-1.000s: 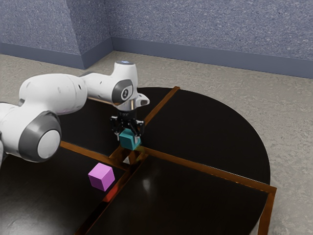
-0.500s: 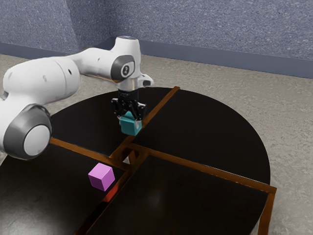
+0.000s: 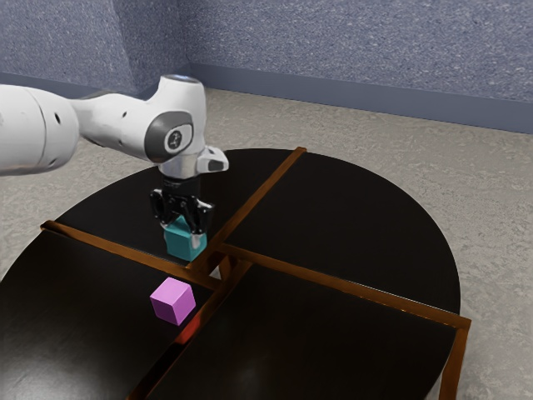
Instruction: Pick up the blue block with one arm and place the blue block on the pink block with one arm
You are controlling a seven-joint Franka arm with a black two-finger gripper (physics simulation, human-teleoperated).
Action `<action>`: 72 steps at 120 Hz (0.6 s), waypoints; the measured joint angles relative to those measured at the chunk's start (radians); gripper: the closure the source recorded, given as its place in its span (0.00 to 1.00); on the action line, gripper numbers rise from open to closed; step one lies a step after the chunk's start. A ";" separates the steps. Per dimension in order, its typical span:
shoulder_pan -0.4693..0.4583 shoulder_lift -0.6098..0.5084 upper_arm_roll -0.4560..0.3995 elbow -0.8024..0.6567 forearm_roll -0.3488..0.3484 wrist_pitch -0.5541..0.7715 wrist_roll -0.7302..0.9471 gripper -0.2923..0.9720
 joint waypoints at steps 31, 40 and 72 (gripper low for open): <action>-0.179 -0.109 0.160 -0.190 0.006 0.061 0.015 0.53; -0.198 -0.127 0.184 -0.218 0.007 0.073 0.018 0.53; -0.226 -0.162 0.210 -0.290 0.010 0.108 0.026 0.53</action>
